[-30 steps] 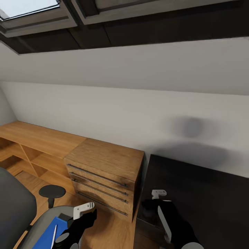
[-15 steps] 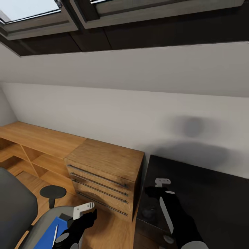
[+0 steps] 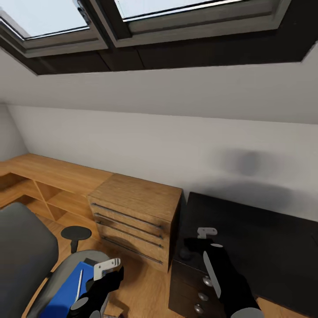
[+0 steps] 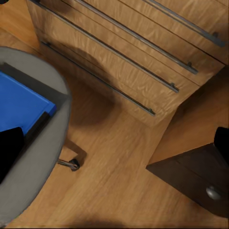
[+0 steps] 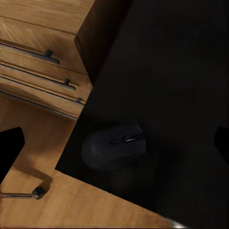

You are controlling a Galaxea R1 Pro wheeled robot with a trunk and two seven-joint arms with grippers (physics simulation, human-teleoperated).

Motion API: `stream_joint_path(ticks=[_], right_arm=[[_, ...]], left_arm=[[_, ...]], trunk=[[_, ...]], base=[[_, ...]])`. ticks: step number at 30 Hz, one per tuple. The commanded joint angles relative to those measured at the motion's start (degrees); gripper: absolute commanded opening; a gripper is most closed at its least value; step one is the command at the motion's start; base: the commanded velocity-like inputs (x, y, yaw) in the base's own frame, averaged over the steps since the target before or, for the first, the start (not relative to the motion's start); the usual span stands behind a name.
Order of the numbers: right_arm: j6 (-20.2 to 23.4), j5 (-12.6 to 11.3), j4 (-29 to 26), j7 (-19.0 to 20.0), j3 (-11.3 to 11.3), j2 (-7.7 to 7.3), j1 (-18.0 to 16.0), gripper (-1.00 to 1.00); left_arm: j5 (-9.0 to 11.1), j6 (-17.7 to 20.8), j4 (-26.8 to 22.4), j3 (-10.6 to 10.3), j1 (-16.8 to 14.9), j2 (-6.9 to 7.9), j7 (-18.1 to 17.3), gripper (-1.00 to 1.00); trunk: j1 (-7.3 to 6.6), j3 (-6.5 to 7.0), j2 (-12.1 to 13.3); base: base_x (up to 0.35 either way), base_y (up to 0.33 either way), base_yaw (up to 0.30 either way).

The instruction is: In the bedroom, organize the workspace by keeping the computer under the desk, ensuring the monitor is on the desk, placing the keyboard on the desk next to the monitor, placing the mouse on the desk next to the keyboard, moving the folder from the swivel chair onto the desk next to the mouse, stacking the notebook on top of the folder with the pen on top of the notebook, and positioning the swivel chair next to the desk.

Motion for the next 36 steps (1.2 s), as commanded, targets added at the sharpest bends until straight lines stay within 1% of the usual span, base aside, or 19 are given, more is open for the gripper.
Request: stream_joint_path(ticks=[1, 5, 13, 25, 30, 31, 36], right_arm=[[0.3, 0.2, -0.1, 0.0, -0.1, 0.03, 0.0, 1.00], [0.0, 0.3, -0.3, 0.0, -0.3, -0.01, 0.0, 1.00], [-0.1, 0.3, -0.2, -0.1, -0.4, -0.01, 0.0, 1.00], [-0.1, 0.4, -0.2, -0.1, -0.4, -0.01, 0.0, 1.00], [-0.1, 0.4, -0.1, -0.2, -0.4, -0.01, 0.0, 1.00], [-0.1, 0.4, -0.1, -0.1, -0.4, -0.05, 0.0, 1.00], [-0.2, 0.4, 0.0, -0.1, -0.4, -0.09, 0.0, 1.00]], left_arm=[[0.6, 0.1, -0.1, -0.1, 0.0, 0.00, 0.5, 1.00], [0.6, 0.1, -0.1, -0.1, 0.0, 0.02, 0.5, 1.00], [0.6, 0.2, -0.1, -0.1, 0.0, 0.08, 0.5, 1.00], [0.6, 0.2, -0.1, -0.1, 0.0, 0.03, 0.5, 1.00], [0.6, 0.2, 0.2, -0.4, 0.0, -0.01, 0.5, 1.00], [0.5, 0.2, 0.4, -0.8, 0.0, 0.00, 0.5, 1.00], [0.5, 0.2, 0.4, -1.0, 0.0, 0.00, 0.5, 1.00]], trunk=[[-0.23, 0.09, 0.3], [-0.23, 0.12, 0.3], [-0.23, 0.33, 0.3], [-0.23, 0.36, 0.3], [-0.23, 0.36, 0.3], [-0.23, 0.39, 0.3], [-0.23, 0.63, 0.3]], base=[[-0.324, 0.000, 0.000], [-0.016, 0.000, -0.034], [-0.002, 0.000, -0.156], [0.000, 0.000, -0.018], [0.000, 0.000, 0.000], [0.000, 0.000, -0.119], [0.000, 0.000, -0.189]])
